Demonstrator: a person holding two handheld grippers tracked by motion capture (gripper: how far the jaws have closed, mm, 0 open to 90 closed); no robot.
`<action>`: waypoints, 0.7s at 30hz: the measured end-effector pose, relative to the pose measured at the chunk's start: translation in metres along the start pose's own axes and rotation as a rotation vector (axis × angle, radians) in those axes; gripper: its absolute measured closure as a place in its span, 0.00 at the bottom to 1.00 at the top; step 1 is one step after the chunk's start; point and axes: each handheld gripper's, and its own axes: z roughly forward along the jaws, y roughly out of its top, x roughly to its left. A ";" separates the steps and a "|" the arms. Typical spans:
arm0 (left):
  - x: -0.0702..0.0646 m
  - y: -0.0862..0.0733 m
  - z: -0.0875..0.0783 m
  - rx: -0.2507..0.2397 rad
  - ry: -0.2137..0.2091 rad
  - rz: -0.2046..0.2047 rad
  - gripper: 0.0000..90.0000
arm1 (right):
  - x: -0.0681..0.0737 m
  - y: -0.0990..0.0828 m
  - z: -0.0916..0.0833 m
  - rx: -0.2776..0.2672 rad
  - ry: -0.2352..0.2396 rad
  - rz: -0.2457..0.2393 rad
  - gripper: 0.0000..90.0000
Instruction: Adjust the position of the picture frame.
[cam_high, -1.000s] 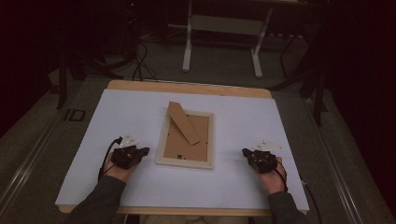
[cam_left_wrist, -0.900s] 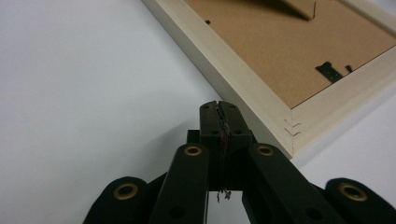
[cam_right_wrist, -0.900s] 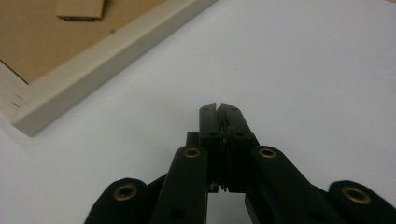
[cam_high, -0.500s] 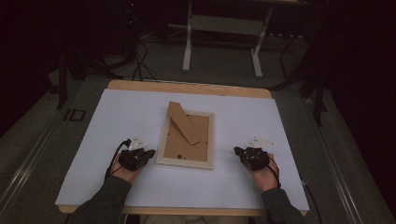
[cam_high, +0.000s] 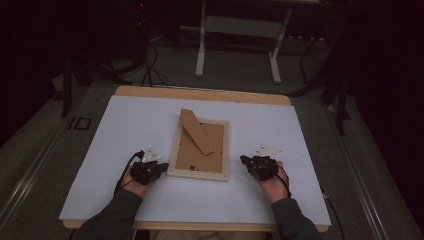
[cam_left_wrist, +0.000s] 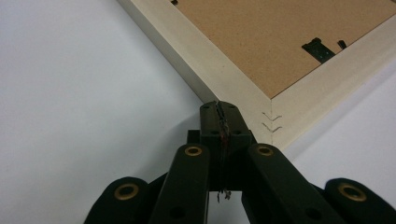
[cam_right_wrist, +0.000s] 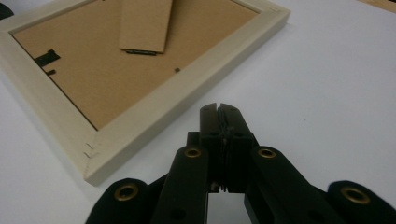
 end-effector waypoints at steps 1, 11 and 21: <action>0.000 0.000 0.000 0.000 -0.003 0.001 1.00 | 0.000 0.000 0.000 0.000 0.000 0.000 0.99; -0.011 0.002 0.002 0.008 -0.038 0.043 1.00 | 0.011 0.005 0.008 0.016 0.027 -0.016 1.00; -0.023 0.006 0.005 0.012 -0.077 0.082 1.00 | 0.010 0.005 0.013 0.031 0.024 -0.006 1.00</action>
